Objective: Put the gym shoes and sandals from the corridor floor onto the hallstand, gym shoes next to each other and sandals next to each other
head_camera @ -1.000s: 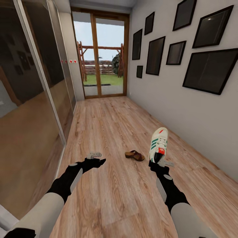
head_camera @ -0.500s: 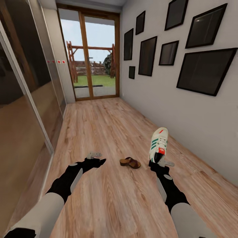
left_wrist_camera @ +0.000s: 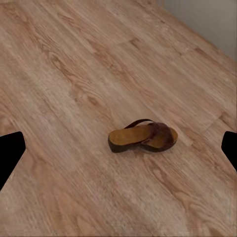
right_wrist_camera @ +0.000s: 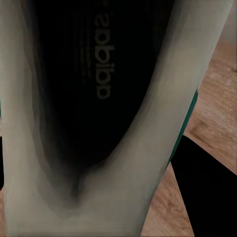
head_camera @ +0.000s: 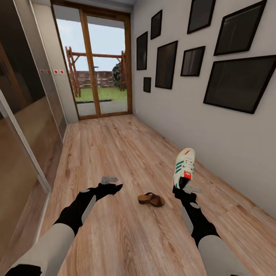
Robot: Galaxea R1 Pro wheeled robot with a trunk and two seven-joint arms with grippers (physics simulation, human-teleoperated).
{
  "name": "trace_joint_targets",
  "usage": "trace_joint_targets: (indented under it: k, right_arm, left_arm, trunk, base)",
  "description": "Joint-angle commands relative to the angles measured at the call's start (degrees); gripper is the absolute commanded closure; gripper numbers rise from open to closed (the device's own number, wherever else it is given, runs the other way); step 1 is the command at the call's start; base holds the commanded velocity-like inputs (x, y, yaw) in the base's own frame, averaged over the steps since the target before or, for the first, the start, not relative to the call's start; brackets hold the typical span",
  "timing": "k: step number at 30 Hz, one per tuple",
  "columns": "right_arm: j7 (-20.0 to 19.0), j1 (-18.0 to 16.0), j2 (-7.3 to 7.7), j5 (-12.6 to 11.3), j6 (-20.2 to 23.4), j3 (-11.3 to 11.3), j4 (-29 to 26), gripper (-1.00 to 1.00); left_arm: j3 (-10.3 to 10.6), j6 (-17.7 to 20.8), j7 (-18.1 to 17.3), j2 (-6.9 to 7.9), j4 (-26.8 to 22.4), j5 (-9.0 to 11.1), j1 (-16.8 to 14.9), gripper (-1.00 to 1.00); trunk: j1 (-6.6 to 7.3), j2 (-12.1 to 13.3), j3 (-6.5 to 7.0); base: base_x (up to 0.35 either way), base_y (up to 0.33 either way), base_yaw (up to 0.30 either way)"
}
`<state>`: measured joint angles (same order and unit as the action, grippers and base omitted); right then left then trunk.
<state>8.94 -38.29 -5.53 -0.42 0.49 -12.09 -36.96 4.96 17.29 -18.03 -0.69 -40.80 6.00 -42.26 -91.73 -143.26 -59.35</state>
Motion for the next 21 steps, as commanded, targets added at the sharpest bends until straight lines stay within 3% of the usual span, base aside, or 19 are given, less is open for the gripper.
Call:
trace_joint_targets:
  k: [1, 5, 15, 21]
  right_arm:
    - [0.17, -0.03, -0.08, -0.02, 0.20, -0.13, -0.13, 1.00]
    - [0.17, -0.03, -0.09, -0.02, 0.63, -0.13, -0.18, 1.00]
    - [0.12, -0.03, -0.01, -0.02, 0.83, -0.22, -0.22, 1.00]
    - [0.15, -0.03, -0.01, -0.02, 0.83, -0.22, -0.22, 1.00]
  left_arm:
    - [0.05, 0.47, 0.02, -0.01, -0.06, 0.61, -0.01, -1.00]
    - [0.05, 0.47, 0.02, -0.01, -0.06, 0.65, -0.01, -1.00]
    - [0.05, 0.47, -0.01, -0.01, -0.06, 0.66, -0.01, -1.00]
    - [0.05, 0.47, 0.01, -0.01, -0.06, 0.66, -0.01, -1.00]
  trunk:
    - [-0.02, -0.02, -0.06]
    - [-0.02, -0.02, -0.06]
    - [-0.02, -0.02, -0.06]
    - [-0.02, -0.02, -0.06]
  base:
    - [0.342, 0.166, 0.000]
    - [0.342, 0.166, 0.000]
    - [0.342, 0.157, -0.265]
    - [0.342, 0.046, -0.032]
